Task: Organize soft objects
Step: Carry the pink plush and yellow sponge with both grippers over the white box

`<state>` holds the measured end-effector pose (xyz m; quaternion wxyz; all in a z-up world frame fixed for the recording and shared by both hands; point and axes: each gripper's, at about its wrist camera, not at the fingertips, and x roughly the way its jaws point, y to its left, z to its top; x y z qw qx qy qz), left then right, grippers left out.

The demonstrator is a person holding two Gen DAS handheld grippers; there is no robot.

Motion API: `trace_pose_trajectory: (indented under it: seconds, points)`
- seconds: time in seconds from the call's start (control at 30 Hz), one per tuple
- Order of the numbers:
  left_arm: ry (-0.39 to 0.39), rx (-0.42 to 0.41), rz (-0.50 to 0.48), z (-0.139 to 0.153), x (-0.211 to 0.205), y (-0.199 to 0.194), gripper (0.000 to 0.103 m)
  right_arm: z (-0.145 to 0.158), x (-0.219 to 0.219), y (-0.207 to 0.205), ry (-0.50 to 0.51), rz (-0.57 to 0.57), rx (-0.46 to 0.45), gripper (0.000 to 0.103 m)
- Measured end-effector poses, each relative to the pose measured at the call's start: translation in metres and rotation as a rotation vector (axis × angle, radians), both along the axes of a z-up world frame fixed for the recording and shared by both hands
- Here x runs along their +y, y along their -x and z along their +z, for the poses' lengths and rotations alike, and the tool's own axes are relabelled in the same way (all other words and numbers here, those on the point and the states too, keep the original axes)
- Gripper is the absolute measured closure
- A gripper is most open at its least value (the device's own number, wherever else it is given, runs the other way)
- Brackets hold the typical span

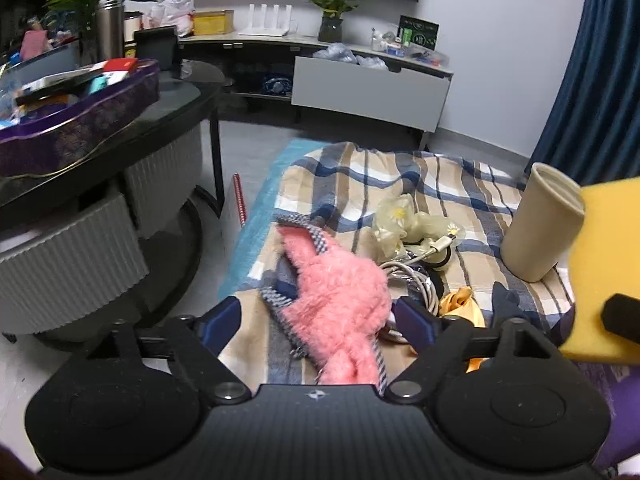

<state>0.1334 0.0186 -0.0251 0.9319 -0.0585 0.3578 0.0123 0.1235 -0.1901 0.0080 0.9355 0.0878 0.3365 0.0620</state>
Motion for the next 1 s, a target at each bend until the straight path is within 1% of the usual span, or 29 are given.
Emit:
trace_pose_trajectory:
  seconds: [0.03,0.1,0.13,0.17,0.23,0.27,0.3,0.33,0.4,0.5,0.77,0.9,1.0]
  points:
    - [-0.001,0.004,-0.006,-0.001,-0.002,-0.004,0.014,0.0,0.0,0.0,-0.004,0.005,0.002,0.056]
    - [-0.034,0.009,-0.005,-0.006,-0.008,-0.013,0.018,0.0,0.001,-0.001,-0.001,0.013,0.003,0.056]
    - [-0.047,0.021,-0.006,-0.01,-0.01,-0.019,0.026,0.001,0.002,-0.001,0.002,0.017,0.003,0.056]
    - [-0.053,0.039,-0.004,-0.015,-0.01,-0.026,0.04,0.0,0.003,0.0,0.003,0.023,0.003,0.056]
    - [-0.022,0.063,-0.001,-0.023,-0.007,-0.032,0.054,0.0,0.005,0.0,0.011,0.031,0.01,0.056]
    - [0.013,0.077,-0.007,-0.025,-0.003,-0.035,0.057,0.0,0.004,0.0,0.013,0.033,0.012,0.056]
    - [0.039,0.084,-0.012,-0.024,-0.002,-0.034,0.057,0.0,0.004,0.0,0.012,0.035,0.015,0.056]
    - [0.042,0.077,-0.008,-0.02,-0.002,-0.03,0.057,0.0,0.005,-0.001,0.01,0.037,0.016,0.056]
    - [0.014,0.048,-0.011,-0.01,-0.007,-0.02,0.058,0.001,0.005,-0.001,0.008,0.044,0.017,0.056]
    - [0.037,0.031,-0.02,0.006,-0.008,-0.004,0.058,0.006,0.007,0.0,0.011,0.063,0.002,0.056]
    - [0.042,-0.043,-0.049,0.05,-0.02,0.034,0.058,0.023,-0.001,0.005,-0.001,0.073,-0.027,0.056]
    - [0.043,-0.063,-0.063,0.064,-0.033,0.043,0.058,0.035,-0.01,0.012,-0.007,0.075,-0.055,0.056]
    - [0.038,-0.063,-0.066,0.068,-0.044,0.043,0.058,0.042,-0.018,0.017,0.009,0.067,-0.069,0.055]
